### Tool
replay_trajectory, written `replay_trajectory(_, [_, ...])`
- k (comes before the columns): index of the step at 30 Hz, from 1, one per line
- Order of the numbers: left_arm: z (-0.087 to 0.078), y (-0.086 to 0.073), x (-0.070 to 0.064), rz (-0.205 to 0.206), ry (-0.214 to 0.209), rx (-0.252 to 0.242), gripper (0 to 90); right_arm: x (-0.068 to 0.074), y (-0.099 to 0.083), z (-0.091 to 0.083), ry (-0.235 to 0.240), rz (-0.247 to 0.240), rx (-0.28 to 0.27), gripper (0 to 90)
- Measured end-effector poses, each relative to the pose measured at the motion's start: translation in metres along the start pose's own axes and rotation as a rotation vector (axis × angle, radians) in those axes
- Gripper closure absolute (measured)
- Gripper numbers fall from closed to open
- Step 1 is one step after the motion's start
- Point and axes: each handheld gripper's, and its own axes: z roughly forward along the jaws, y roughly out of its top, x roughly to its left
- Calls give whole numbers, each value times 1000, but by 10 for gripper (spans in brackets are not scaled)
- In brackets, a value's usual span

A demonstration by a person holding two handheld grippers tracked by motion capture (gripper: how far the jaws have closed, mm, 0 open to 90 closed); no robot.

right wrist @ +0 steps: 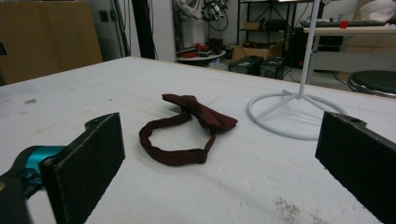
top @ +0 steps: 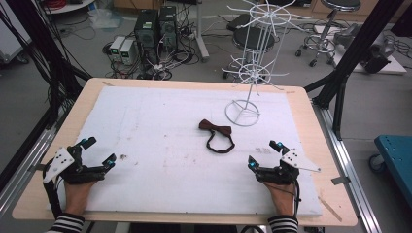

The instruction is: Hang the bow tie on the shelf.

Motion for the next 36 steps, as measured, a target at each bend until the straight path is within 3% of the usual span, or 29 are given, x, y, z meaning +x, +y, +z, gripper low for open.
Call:
replay_trajectory(1, [0, 0, 0, 0, 0, 0, 19, 0, 0, 0, 0, 0, 0, 6])
replay_trajectory(2, [0, 0, 0, 1, 0, 0, 19, 0, 7, 3, -9, -22, 37, 6])
replay_trajectory(18, [0, 0, 0, 1, 0, 0, 19, 2, 54, 40, 131, -108, 160, 6])
replay_trajectory(26, [0, 0, 0, -1, 0, -2, 19, 4, 66, 62, 139, -159, 234, 6])
replay_trajectory(33, [0, 0, 0, 2, 0, 0, 19, 8, 71, 76, 155, -174, 286, 6])
replay_trajectory(36, [0, 0, 0, 1, 0, 0, 19, 10, 75, 84, 165, -191, 290, 6])
